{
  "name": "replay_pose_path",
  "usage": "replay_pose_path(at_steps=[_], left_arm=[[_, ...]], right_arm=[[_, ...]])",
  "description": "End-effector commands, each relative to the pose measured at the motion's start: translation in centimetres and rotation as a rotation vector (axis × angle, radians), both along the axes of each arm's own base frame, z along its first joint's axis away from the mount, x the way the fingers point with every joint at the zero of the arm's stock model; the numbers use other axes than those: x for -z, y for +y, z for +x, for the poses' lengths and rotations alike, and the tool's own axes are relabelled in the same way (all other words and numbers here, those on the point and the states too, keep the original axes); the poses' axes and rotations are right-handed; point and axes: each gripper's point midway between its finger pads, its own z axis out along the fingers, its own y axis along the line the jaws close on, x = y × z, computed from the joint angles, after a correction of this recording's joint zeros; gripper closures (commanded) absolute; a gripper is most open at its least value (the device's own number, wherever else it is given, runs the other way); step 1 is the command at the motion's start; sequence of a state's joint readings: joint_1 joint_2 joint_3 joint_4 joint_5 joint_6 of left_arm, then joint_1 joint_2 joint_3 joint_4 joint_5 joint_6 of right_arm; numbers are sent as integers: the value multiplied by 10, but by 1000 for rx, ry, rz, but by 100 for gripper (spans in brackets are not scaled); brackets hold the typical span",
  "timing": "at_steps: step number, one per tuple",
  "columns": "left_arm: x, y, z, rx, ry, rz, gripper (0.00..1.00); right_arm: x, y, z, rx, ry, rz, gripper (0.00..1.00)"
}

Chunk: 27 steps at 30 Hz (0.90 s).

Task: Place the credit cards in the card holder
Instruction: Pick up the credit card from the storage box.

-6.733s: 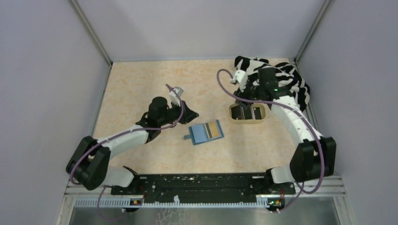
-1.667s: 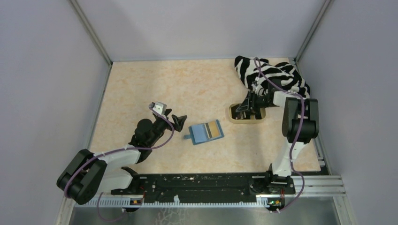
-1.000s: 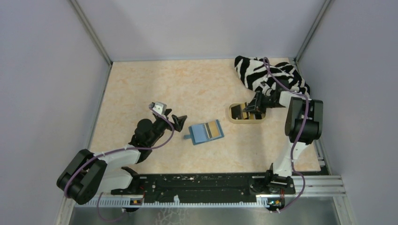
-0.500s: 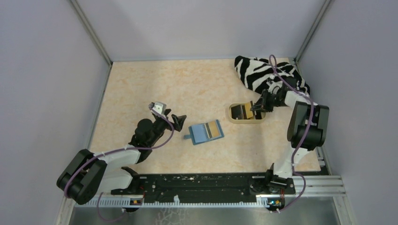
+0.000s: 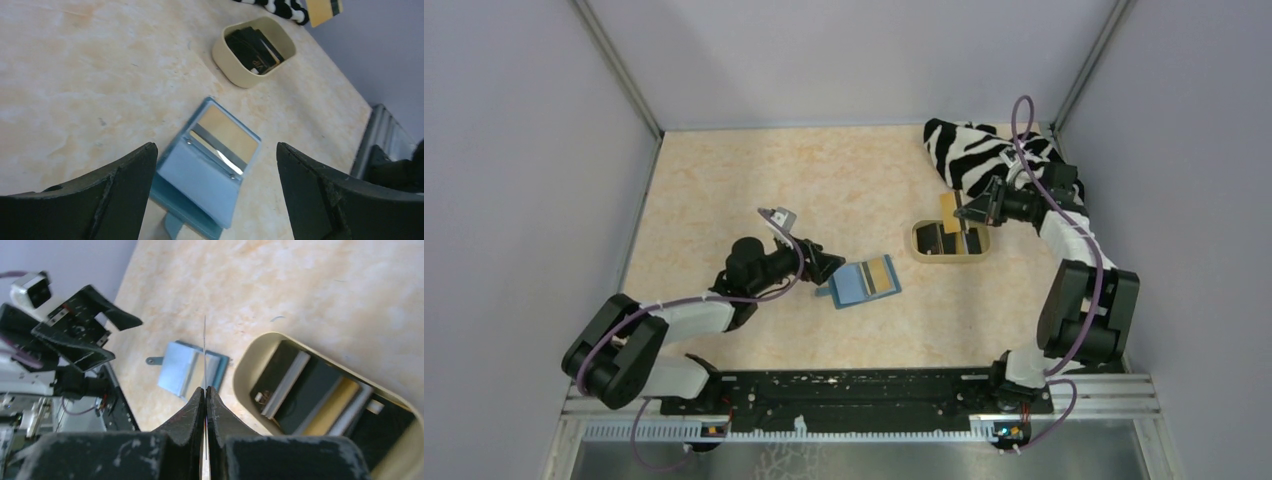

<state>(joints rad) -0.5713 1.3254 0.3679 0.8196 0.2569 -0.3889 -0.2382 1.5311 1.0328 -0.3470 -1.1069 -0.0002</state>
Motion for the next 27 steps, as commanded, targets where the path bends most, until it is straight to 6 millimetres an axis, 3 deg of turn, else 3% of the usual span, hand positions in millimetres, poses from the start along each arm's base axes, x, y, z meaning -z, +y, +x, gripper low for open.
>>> replay_pose_path(at_steps=[1, 5, 12, 20, 27], left_arm=[[-26, -28, -36, 225, 65, -190, 7], [-52, -33, -57, 323, 33, -347, 16], [-68, -55, -80, 374, 40, -481, 22], [-79, -70, -75, 366, 20, -551, 32], [-76, -85, -69, 375, 39, -555, 35]], right_arm=[[-38, 39, -17, -180, -178, 118, 100], [-43, 81, -37, -312, -197, 160, 100], [-49, 130, -69, -472, -188, 236, 100], [-54, 153, -88, -546, -211, 255, 100], [-53, 165, -98, -595, -213, 259, 100]])
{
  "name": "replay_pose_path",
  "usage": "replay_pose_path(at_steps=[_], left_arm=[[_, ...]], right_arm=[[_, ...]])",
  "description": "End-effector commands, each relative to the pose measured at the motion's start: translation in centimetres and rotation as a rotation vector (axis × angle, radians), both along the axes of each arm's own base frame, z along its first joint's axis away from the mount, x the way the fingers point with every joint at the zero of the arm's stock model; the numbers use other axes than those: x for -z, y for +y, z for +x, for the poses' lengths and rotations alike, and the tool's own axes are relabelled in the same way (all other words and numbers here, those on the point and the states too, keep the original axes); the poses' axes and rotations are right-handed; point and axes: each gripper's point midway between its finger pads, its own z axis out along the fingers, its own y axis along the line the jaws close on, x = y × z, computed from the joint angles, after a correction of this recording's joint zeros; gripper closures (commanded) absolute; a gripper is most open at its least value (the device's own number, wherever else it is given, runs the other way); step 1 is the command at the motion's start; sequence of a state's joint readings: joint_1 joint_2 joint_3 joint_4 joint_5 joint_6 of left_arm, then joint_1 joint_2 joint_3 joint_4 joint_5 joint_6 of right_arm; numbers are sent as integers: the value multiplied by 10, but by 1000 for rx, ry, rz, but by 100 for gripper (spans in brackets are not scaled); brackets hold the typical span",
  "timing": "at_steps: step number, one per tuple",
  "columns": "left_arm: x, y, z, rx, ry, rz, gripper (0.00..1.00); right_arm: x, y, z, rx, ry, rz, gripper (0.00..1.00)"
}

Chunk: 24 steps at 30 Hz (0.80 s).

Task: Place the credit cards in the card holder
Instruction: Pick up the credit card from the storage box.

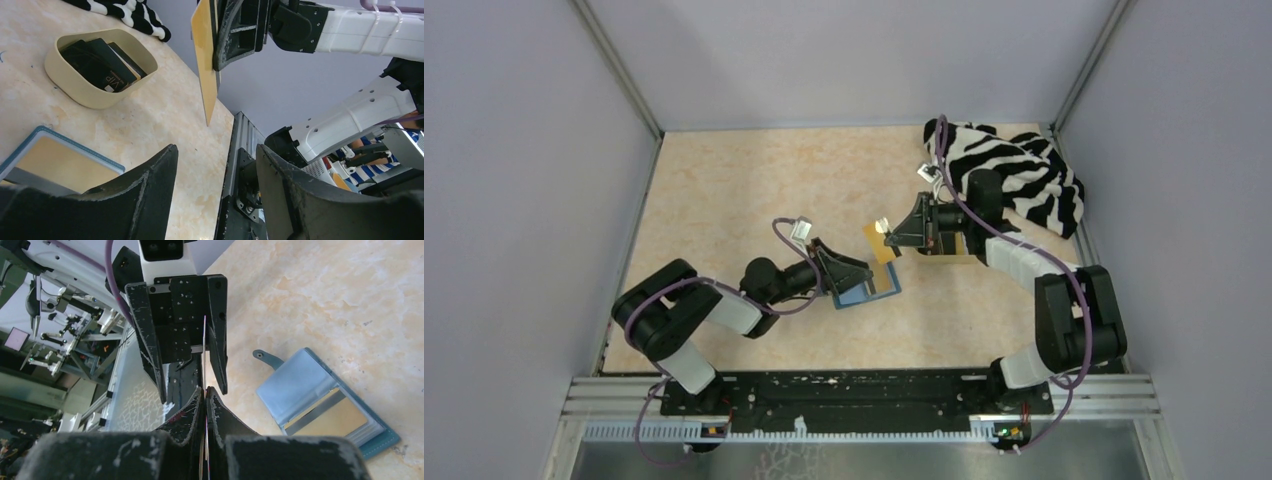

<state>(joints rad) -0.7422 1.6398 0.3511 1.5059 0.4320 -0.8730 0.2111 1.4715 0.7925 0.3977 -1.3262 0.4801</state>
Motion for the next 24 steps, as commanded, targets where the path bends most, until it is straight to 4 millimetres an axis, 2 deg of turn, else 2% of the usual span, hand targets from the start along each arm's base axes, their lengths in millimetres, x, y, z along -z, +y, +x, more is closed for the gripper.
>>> replay_pose_path(at_steps=[1, 10, 12, 15, 16, 17, 19, 22, 24], left_arm=[[-29, -6, 4, -6, -69, -100, 36], [-35, -18, 12, 15, -81, -117, 54], [-36, -20, 12, 23, -85, -119, 65], [-38, -21, 10, 36, -100, -118, 94], [-37, -21, 9, 38, -107, -113, 100], [-36, -20, 8, 39, -118, -106, 100], [-28, -16, 4, 32, -136, -69, 100], [-4, -9, -3, 30, -167, 59, 100], [18, -5, -10, 58, -175, 181, 100]], right_arm=[[-17, 7, -10, -51, -99, 28, 100], [-13, 16, -19, -92, -120, 22, 100], [-10, 18, -20, -98, -119, 11, 100], [-8, 20, -21, -104, -134, -4, 100], [-8, 20, -21, -107, -136, -7, 100], [-8, 20, -21, -108, -139, -12, 98], [-9, 19, -21, -114, -156, -35, 83], [-11, 12, -23, -138, -277, -107, 60], [-11, 8, -24, -148, -340, -140, 51]])
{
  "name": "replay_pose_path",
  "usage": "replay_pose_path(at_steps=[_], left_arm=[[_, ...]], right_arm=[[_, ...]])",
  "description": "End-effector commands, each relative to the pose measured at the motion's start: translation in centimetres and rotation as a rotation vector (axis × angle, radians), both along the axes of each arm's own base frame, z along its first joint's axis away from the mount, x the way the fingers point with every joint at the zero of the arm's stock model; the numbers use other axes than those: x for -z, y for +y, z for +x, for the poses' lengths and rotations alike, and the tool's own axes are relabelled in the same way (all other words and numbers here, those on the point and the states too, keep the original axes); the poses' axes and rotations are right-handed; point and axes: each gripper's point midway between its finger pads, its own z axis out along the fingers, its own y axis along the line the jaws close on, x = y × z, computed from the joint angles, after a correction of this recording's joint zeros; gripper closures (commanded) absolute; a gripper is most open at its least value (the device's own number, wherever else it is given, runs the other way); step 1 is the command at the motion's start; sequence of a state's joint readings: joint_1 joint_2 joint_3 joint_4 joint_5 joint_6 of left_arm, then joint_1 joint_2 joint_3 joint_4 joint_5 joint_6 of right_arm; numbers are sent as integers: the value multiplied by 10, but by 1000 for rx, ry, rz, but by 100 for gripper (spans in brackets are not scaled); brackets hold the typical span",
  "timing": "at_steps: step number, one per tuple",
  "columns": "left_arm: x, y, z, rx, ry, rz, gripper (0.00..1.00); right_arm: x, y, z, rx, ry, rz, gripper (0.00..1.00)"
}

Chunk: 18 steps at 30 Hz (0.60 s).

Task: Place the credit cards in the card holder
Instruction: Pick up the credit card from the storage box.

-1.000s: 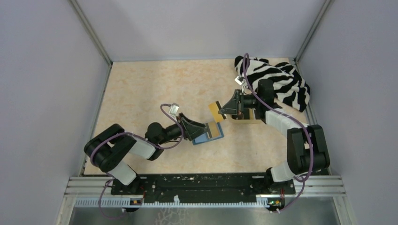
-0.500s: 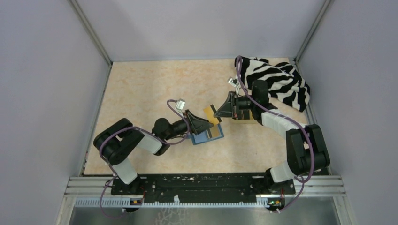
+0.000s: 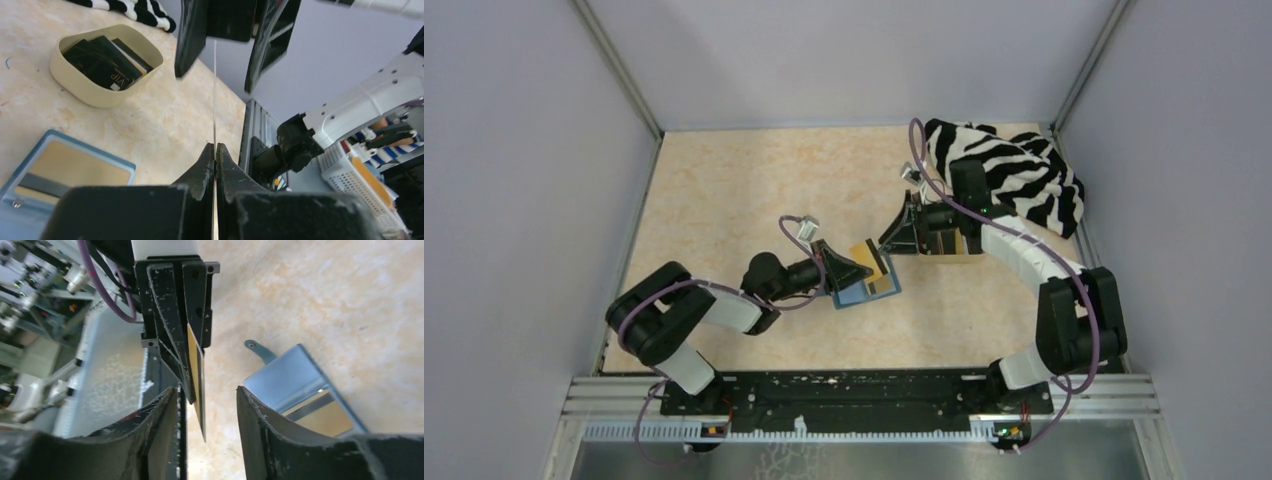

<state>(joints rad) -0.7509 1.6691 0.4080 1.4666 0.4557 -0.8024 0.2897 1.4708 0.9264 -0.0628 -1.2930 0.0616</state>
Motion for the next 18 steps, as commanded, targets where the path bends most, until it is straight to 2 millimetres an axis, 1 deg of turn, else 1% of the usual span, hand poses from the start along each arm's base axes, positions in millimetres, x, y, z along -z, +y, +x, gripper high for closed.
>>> replay_pose_path(at_steps=[1, 2, 4, 6, 9, 12, 15, 18], left_arm=[[25, 9, -18, 53, -128, 207, 100], [34, 12, -22, 73, -130, 267, 100], [45, 17, -29, 119, -161, 363, 100], [49, 20, -37, 175, -192, 423, 100], [51, 20, -44, 248, -229, 468, 100], [51, 19, -43, 267, -236, 494, 100], [49, 17, -42, 273, -247, 490, 100], [44, 15, -42, 279, -255, 480, 100]], right_arm=[[-17, -9, -11, -71, -263, -51, 47], [-15, -10, -13, -78, -285, -54, 44], [-11, -10, -20, -105, -328, -40, 39], [-5, -10, -29, -154, -382, -17, 37], [0, -7, -47, -234, -443, 21, 36], [4, -5, -57, -284, -455, 38, 36], [13, -1, -58, -299, -428, 19, 39], [22, 5, -59, -318, -399, -12, 47]])
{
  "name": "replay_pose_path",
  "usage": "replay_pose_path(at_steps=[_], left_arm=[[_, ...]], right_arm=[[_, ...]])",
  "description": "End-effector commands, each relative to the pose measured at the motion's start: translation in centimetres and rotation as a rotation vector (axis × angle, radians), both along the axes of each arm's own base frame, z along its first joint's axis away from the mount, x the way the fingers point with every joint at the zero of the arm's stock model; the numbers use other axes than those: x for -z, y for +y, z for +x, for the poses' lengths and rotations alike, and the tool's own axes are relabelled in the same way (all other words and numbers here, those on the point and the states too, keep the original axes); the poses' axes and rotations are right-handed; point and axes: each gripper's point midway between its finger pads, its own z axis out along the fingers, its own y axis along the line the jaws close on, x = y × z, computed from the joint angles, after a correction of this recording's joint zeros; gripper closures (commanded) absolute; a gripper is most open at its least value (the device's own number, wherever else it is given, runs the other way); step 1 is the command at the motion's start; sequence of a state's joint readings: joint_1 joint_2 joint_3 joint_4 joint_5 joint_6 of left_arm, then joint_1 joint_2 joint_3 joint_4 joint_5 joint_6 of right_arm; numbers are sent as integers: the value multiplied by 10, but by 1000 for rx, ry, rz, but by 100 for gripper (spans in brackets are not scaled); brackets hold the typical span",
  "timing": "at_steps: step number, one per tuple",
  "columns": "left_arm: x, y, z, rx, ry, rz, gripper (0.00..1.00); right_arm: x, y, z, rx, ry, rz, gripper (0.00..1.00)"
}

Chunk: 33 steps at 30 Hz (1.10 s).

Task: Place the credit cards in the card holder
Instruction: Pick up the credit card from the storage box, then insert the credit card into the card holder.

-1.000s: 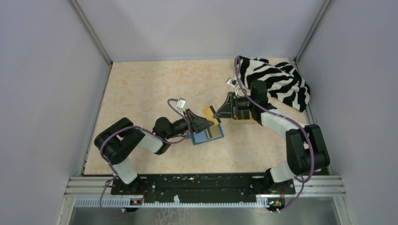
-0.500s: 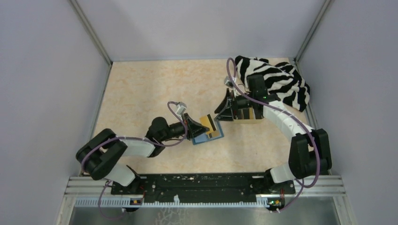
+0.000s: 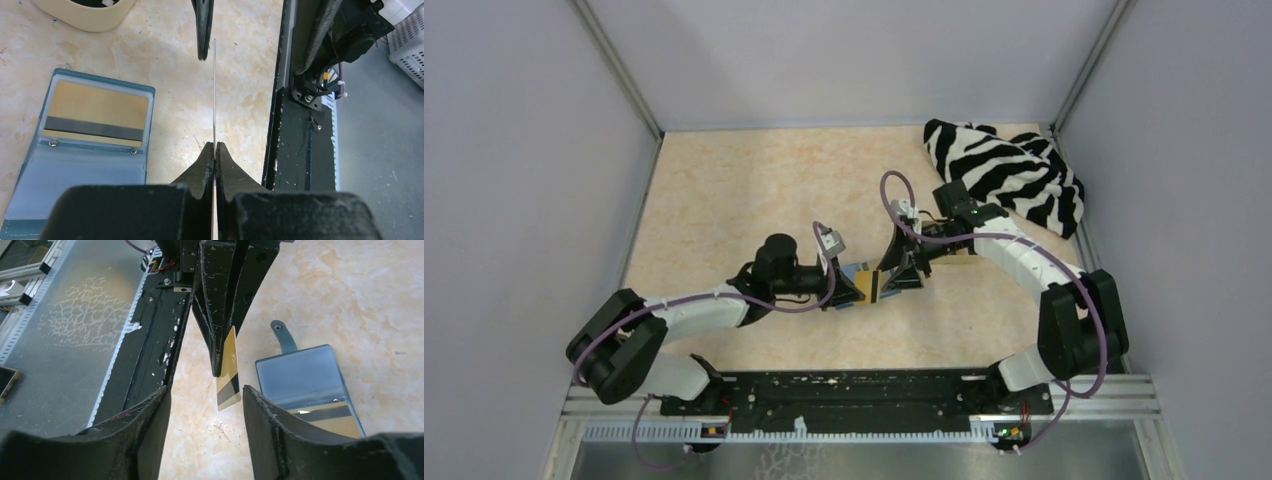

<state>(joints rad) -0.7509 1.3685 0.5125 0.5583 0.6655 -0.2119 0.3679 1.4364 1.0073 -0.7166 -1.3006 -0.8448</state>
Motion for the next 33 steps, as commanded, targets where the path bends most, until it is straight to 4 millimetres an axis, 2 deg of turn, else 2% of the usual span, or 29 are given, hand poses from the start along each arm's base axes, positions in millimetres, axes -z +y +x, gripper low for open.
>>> replay_pose_path(at_steps=[1, 5, 10, 15, 17, 21, 22, 25, 27, 33], left_arm=[[-8, -4, -5, 65, -37, 2, 100], [-9, -4, -5, 65, -38, 0, 100], [-8, -4, -5, 64, -36, -1, 100], [-11, -4, -2, 37, -39, -9, 98], [-10, 0, 5, -27, -31, -6, 75], [-4, 21, 24, -251, -3, 5, 47], [0, 29, 27, -315, 8, 2, 45], [9, 49, 31, -462, 55, -40, 47], [14, 54, 30, -501, 93, -68, 50], [33, 45, 41, -536, 191, -3, 68]], right_arm=[[6, 10, -6, -61, -21, 0, 50], [12, 16, -7, -75, 0, -31, 61], [10, 19, -8, -82, 6, -27, 74], [8, 21, -4, -60, 21, -46, 98], [9, 22, 4, -13, 43, -87, 100], [12, 19, 25, 77, 84, -189, 100], [12, 18, 28, 89, 96, -201, 100], [19, 15, 37, 136, 137, -229, 100], [27, 13, 46, 193, 160, -261, 100], [51, 11, 72, 360, 235, -344, 100]])
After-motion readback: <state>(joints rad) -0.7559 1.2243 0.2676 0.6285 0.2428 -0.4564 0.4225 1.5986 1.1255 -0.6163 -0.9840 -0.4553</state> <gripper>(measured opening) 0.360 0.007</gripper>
